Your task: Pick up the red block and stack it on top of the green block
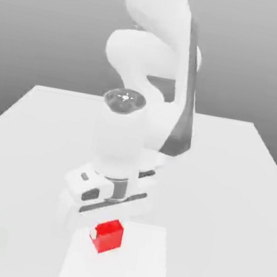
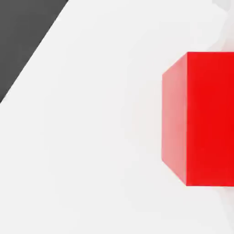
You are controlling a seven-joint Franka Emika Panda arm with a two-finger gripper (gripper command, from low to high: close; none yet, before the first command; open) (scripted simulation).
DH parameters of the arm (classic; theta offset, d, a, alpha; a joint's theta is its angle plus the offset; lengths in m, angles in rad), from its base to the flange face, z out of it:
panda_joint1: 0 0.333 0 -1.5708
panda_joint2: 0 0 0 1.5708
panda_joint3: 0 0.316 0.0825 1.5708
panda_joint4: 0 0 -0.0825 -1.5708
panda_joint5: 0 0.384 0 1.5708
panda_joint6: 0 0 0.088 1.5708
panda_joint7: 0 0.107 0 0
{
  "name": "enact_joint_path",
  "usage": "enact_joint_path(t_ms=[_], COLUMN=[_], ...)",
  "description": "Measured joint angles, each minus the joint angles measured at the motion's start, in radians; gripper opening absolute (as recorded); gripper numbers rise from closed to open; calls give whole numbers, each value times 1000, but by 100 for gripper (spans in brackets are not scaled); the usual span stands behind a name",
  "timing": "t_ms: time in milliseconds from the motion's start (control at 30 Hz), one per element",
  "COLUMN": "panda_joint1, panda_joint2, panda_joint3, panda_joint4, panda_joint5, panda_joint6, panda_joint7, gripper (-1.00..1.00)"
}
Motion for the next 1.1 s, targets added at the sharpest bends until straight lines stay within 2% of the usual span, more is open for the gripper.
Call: enact_joint_path(t_ms=[133,433,800,967,1000,1100], panda_joint1=[-36,-153,-245,-286,-291,-291], panda_joint2=[-61,-3,69,200,228,228], panda_joint3=[-17,-91,-238,-219,-211,-211], panda_joint4=[16,154,325,358,360,360], panda_joint5=[0,61,77,153,171,171], panda_joint6=[-80,-170,-271,-175,-152,-152], panda_joint7=[54,285,615,610,598,598], gripper=[-100,-100,-100,-100,100,100])
